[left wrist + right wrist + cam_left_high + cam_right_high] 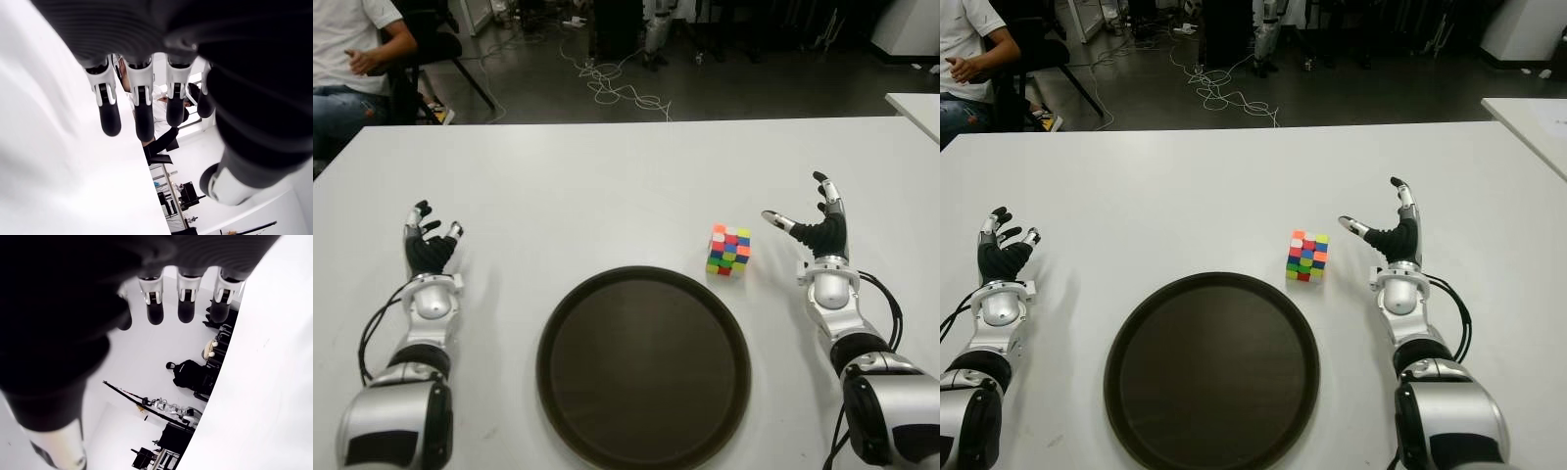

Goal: Pick up the Rubik's Cube and put it in the plate

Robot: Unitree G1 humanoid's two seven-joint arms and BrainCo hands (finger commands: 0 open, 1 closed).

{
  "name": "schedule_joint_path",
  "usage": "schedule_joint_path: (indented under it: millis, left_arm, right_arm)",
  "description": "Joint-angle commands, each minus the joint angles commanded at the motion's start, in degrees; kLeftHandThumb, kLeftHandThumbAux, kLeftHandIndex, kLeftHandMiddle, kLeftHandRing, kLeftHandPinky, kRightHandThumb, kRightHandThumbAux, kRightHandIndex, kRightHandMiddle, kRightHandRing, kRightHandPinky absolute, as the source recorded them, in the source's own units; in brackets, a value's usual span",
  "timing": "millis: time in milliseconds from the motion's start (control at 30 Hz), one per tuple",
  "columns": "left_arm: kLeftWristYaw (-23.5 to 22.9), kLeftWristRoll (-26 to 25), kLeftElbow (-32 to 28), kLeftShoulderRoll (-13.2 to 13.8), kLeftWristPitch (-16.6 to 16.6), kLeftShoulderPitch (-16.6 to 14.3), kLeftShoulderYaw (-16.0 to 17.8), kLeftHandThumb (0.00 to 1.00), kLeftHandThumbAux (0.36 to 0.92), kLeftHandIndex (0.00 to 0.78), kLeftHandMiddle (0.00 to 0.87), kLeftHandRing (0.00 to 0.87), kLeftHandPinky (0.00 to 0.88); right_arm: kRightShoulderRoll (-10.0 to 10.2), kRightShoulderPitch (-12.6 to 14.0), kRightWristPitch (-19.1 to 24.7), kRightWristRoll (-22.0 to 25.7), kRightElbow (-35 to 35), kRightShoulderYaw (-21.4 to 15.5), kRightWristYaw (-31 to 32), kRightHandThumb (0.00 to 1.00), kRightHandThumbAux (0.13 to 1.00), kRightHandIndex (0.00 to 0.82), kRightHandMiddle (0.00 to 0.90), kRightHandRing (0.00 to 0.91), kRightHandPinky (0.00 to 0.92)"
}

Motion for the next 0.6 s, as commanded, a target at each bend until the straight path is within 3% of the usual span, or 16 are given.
schedule_joint_path:
  millis: [600]
  left_arm:
    - [-0.07,-0.12,-0.10,-0.28,-0.23,-0.03,0.10,0.000,0.760,0.121,0.159,0.169,0.170]
  right_arm:
    - [0.03,0.06,-0.77,0.22,-0.07,-0.19,-0.23,0.000,0.791,0.052,0.039,0.028,0.043]
